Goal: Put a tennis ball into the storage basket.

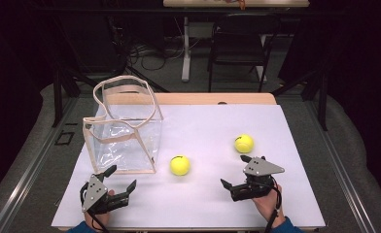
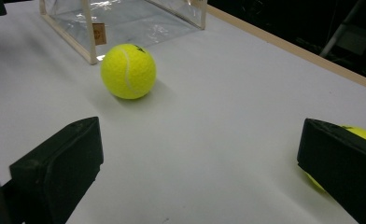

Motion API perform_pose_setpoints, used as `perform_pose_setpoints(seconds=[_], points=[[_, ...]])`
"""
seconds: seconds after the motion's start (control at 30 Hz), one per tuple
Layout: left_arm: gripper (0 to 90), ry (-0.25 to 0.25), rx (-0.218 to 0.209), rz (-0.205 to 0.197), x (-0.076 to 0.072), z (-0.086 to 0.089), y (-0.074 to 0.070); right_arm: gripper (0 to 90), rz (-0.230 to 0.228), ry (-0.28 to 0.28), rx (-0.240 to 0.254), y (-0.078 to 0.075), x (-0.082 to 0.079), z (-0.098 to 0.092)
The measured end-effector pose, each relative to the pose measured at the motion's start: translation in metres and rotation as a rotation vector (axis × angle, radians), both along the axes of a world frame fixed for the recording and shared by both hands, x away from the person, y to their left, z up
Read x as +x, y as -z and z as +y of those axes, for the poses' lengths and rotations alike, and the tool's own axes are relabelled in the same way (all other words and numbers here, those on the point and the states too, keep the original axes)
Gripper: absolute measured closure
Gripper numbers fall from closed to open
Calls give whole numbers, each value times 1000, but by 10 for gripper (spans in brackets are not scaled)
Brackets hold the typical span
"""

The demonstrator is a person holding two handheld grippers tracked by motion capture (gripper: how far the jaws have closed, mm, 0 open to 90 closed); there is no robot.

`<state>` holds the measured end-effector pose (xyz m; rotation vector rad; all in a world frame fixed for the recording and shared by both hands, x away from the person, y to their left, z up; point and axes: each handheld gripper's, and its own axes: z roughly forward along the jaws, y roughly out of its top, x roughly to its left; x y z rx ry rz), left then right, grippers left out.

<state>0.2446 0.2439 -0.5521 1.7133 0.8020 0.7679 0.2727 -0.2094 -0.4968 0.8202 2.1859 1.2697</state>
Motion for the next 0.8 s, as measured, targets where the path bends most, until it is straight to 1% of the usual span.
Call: perform_pose_setpoints(seconds=[0.1,0.13,0.2,0.23,0.27,0.37,0.57,0.8], points=[[158,-1,-4,-2,0,0,0,0,7,-7,-7,-2,3,4],[158,1,-5,-1,1,0,0,0,16,-14,-13,-5,7,8],[158,1,-8,2,1,0,0,0,30,-22,-19,-6,11,11],[158,3,-7,3,1,0,0,0,30,-22,-19,-6,11,11],[158,5,-3,0,0,1,0,0,37,-28,-33,-7,13,16],[158,4,-4,3,0,2,0,0,44,-39,-44,-8,17,23],[158,3,-4,-2,-1,1,-1,0,47,-67,-59,-13,24,33],[158,6,1,-1,0,0,-1,0,46,-69,-59,-14,24,35]])
